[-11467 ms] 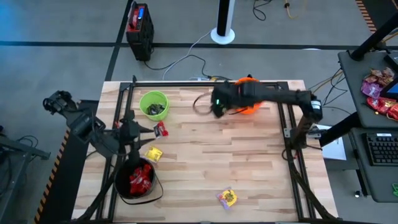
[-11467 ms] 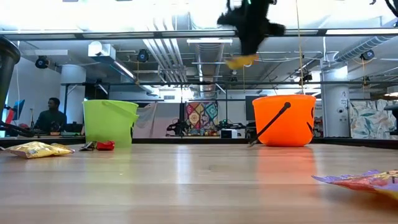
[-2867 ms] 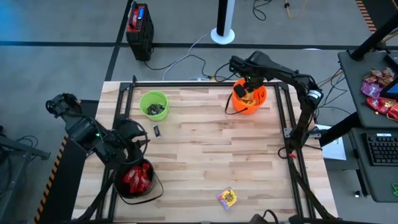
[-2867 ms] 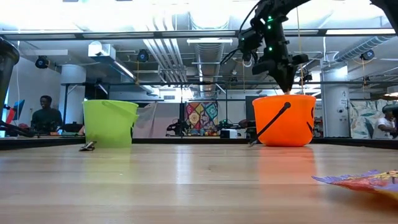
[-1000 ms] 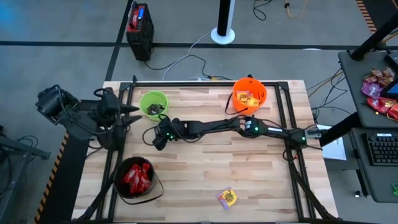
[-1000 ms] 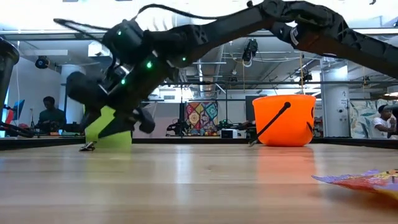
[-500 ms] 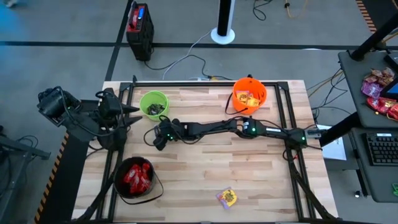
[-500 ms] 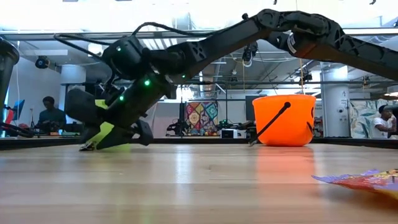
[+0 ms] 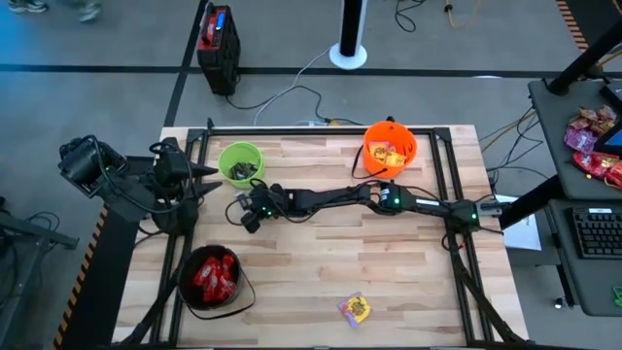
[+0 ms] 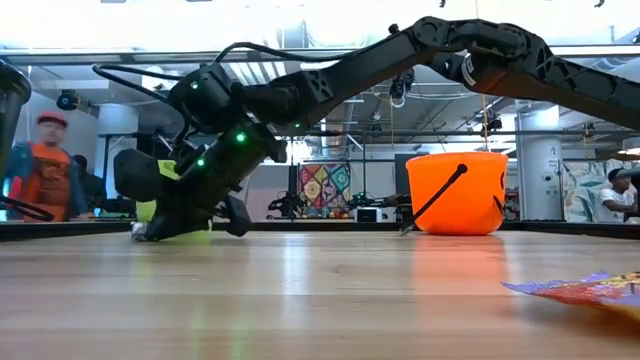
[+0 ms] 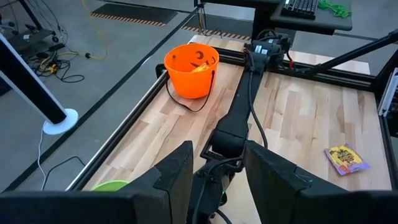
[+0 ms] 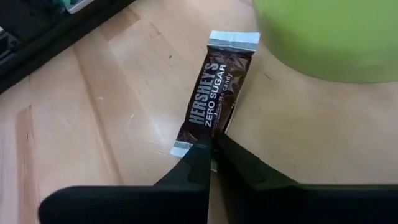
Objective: Sort candy by brand, put in halloween buckets
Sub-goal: Put the brown candy into the green bucket
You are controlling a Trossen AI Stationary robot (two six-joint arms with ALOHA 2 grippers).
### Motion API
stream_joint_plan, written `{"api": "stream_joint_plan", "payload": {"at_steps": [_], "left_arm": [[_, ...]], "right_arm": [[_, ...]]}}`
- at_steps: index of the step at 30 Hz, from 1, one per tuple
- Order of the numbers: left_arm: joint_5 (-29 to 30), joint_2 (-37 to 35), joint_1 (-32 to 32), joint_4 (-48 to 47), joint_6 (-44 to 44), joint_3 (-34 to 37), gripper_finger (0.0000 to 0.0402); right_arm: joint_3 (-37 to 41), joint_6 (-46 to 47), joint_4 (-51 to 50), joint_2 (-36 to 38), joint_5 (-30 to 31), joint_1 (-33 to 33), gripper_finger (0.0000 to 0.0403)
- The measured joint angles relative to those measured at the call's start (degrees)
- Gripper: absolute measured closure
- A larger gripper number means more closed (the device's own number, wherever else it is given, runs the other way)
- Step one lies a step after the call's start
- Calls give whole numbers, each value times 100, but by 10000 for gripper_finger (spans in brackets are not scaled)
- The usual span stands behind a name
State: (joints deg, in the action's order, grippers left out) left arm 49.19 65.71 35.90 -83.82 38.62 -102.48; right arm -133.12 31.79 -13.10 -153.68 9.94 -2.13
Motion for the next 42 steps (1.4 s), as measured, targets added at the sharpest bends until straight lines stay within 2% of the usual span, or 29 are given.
{"api": "stream_joint_plan", "payload": {"at_steps": [5, 16, 20, 28, 33, 35, 38, 42], "left_arm": [[0, 0, 0, -75, 1, 0, 274], [-9, 2, 0, -155, -116, 115, 274], [-30, -40, 0, -176, -213, 315, 279], [-118, -234, 0, -160, -217, 753, 288], [-1163, -392, -33, 661, -985, 1236, 288], [-1355, -458, -128, 1188, -1319, 1496, 288], [-1394, -633, -378, 1743, -1644, 1853, 288], [-1391, -921, -802, 2294, -1807, 2273, 288]], "right_arm": [[-30, -350, -630, 218, -127, 5, 393], [-44, -1708, -4616, 1526, -126, 269, 394], [67, -1946, -5302, 2032, -115, 376, 394], [1185, -1884, -4861, 3451, -96, 455, 394], [2424, -2114, -4191, 4549, -407, 449, 394], [3095, -2383, -3756, 4986, -659, 467, 394], [4165, -2605, -2873, 5504, -697, 525, 394], [5494, -2508, -1294, 5804, -732, 528, 386]]}}
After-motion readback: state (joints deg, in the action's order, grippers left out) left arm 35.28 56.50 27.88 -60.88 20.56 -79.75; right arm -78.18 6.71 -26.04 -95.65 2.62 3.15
